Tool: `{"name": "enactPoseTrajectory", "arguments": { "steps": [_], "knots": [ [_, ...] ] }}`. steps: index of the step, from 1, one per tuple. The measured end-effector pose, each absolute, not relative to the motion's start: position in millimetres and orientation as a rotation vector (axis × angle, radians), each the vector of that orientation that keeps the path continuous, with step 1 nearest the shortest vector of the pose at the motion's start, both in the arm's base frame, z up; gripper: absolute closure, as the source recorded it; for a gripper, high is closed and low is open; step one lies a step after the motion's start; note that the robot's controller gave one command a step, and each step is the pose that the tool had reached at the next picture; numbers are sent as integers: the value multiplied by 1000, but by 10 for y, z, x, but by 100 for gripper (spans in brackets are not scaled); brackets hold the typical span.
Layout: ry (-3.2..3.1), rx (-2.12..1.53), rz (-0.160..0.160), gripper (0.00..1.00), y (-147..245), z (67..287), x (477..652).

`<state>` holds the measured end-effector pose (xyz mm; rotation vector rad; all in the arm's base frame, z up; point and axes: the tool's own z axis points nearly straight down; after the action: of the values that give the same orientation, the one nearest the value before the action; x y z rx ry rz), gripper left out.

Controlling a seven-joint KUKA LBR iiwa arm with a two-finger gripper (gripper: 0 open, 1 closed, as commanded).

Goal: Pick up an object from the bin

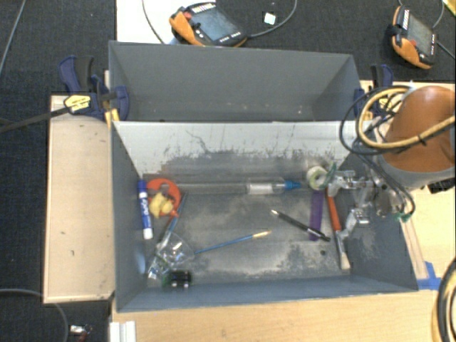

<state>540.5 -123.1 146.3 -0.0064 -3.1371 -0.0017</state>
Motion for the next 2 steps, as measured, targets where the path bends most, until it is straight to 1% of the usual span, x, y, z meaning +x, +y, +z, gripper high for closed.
{"name": "enactPoseTrajectory", "arguments": {
  "steps": [1, 2],
  "knots": [
    [-3145, 5, 1, 0, -1226, 1507, 5425],
    [-3132, -284, 0, 0, -787, 703, 5119]
  ]
}}
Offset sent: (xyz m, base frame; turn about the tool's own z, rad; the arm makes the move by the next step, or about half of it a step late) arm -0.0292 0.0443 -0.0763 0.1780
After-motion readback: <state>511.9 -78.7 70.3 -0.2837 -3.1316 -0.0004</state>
